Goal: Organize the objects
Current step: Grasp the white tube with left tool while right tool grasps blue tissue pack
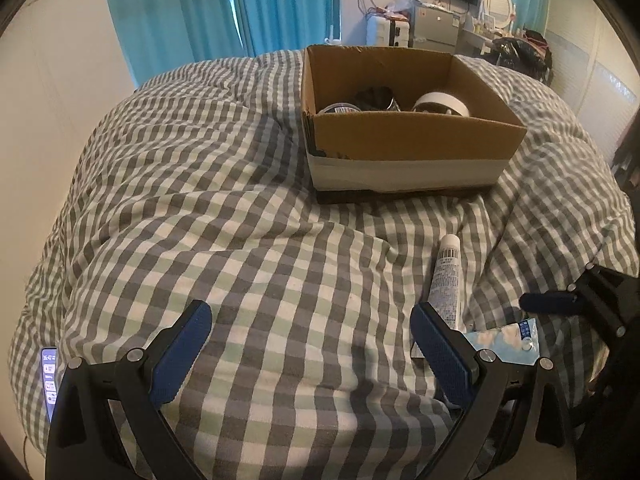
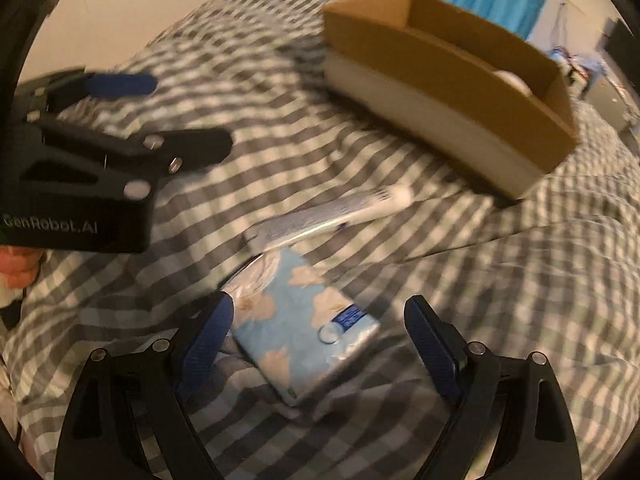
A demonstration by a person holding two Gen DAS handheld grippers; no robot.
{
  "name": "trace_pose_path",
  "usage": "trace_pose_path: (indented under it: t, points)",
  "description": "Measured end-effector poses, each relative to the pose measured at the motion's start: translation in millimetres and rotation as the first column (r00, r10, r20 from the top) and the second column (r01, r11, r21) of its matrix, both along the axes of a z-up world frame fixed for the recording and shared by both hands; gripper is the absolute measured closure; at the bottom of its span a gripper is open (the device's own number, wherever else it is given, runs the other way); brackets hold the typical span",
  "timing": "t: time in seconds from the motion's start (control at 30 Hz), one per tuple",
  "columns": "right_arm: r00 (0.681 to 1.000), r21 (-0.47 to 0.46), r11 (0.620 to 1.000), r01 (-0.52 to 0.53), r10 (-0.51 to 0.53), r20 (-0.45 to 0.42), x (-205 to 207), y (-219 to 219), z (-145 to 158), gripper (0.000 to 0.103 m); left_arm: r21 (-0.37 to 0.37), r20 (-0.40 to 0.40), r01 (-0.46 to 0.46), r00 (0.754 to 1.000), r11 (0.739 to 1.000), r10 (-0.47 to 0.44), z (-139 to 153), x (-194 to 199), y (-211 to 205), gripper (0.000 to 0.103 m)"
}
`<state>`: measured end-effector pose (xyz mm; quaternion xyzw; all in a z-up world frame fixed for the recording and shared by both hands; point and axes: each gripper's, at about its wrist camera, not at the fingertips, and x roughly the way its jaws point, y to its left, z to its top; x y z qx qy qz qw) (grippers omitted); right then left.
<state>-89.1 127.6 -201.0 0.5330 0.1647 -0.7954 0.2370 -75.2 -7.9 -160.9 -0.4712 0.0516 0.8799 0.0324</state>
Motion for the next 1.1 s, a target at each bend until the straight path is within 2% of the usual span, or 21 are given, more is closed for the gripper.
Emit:
trace_pose_path:
  t: [0.2,0.27,0.37,0.47,0.53,0.67,0.83,0.97,1.1]
  points:
    - [0.999,-0.004,1.000,-0.014,0.014,0.030,2.6,-0.4,-5.9,0.016,-0.012,0.006,-0.001,1.000,1.000,0.001,-2.4,0.5,1.0,0.001]
    - [1.000,-0.017,1.000,-0.011,0.011,0.014,5.9,1.5,-3.2,0.029,-0.015,0.007,-0.001,1.000,1.000,0.001,-2.9,-0.8,1.5,0.001]
    - [1.000,-0.021,1.000,0.006,-0.006,-0.017,9.5,5.6,1.3,0.037,-0.025,0.010,-0.002,1.000,1.000,0.002,-3.9,-1.7,2.3,0.001]
    - [0.994,-0.046,0.996,0.072,-0.075,-0.078,11.8,20.5,13.7,0.051,-0.034,0.012,-0.001,1.000,0.999,0.001,-4.8,-2.2,3.1,0.001]
    - [0.986,-0.079,0.990,0.116,-0.125,-0.114,12.5,33.1,24.1,0.055,-0.044,0.018,0.003,1.000,0.999,-0.002,-5.4,-3.7,5.0,0.001]
    - [0.958,-0.120,0.973,0.198,-0.218,-0.187,9.1,58.7,51.6,0.057,-0.055,0.028,0.034,0.999,0.998,-0.033,-5.8,-8.4,15.5,0.001]
    - [0.919,-0.077,0.959,0.274,-0.285,-0.272,-3.2,74.5,70.1,0.057,-0.034,0.042,0.087,0.995,0.996,-0.085,-9.1,-22.1,39.5,0.001]
    - [0.899,-0.075,0.942,0.326,-0.333,-0.285,-13.7,96.1,75.0,0.057,-0.043,0.057,0.151,0.987,0.988,-0.149,-18.9,-33.1,63.2,0.001]
    - [0.893,-0.096,0.934,0.345,-0.358,-0.274,-17.4,108.0,70.6,0.057,-0.070,0.056,0.202,0.979,0.977,-0.198,-28.4,-41.9,82.7,0.001]
